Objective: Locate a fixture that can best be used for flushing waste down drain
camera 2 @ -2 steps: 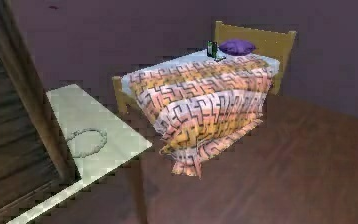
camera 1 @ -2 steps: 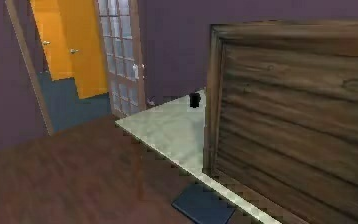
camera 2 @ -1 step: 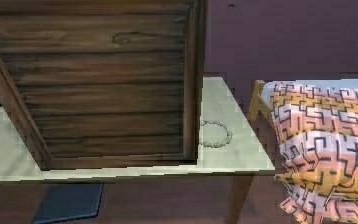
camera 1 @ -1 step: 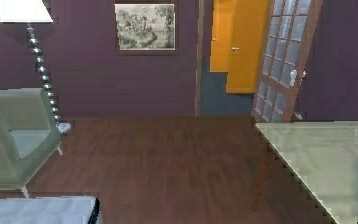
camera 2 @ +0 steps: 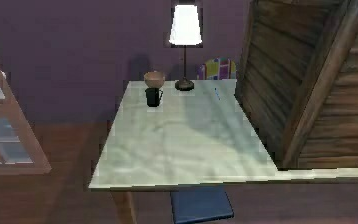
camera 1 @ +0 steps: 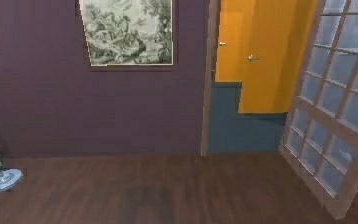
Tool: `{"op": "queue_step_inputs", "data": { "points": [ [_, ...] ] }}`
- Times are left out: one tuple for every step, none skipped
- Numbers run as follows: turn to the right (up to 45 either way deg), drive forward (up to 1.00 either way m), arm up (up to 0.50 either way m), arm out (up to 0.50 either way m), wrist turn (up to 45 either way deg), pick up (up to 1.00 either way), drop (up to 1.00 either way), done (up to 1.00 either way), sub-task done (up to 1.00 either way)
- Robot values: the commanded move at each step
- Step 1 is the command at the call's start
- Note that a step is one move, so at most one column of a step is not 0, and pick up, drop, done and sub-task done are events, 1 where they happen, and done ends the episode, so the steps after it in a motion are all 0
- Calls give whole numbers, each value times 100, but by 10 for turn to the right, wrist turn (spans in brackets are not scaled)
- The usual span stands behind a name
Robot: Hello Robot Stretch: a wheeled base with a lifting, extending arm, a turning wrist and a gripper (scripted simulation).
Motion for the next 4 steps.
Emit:
{"op": "queue_step_inputs", "data": {
  "points": [
    [-90,0,0,0,0,0,0,0,0],
    [0,35,0,0,0,0,0,0,0],
    [300,0,0,0,0,0,0,0,0],
    [0,100,0,0,0,0,0,0,0]
  ]
}}
